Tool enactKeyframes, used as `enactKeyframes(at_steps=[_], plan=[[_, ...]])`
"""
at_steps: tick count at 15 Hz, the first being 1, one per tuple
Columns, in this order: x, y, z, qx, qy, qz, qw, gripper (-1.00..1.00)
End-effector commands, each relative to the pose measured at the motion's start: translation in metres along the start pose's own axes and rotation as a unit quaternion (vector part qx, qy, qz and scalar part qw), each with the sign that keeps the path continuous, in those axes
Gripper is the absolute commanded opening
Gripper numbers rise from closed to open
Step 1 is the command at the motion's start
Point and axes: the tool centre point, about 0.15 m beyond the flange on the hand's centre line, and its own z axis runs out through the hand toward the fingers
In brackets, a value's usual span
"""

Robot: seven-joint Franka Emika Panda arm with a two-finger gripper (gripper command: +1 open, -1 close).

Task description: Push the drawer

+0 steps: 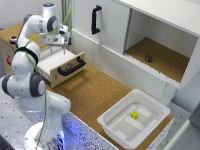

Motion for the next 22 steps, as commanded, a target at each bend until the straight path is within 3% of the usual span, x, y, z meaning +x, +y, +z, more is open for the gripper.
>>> enactKeyframes(at_steps=[1,4,5,6,14,15,16,18,19,21,22], plan=[[-0.012,0.021,0.06,-0.013,0.084,0.1,0.991,1.0],[0.001,0.023,0.099,0.018,0.028,0.107,0.994,1.0],[0.009,0.026,0.114,0.024,-0.002,0.101,0.995,1.0],[0.011,0.025,0.117,0.023,-0.013,0.096,0.995,1.0],[0.011,0.025,0.117,0.023,-0.013,0.096,0.995,1.0],[-0.007,0.031,0.108,0.03,0.014,0.099,0.995,1.0],[-0.001,0.048,0.104,0.074,-0.001,0.104,0.992,1.0],[0.016,0.071,0.098,0.129,-0.027,0.088,0.987,1.0],[0.028,0.08,0.096,0.141,-0.037,0.084,0.986,1.0],[0.052,0.088,0.099,0.193,-0.066,0.051,0.978,1.0],[0.063,0.087,0.1,0.191,-0.078,0.034,0.978,1.0]])
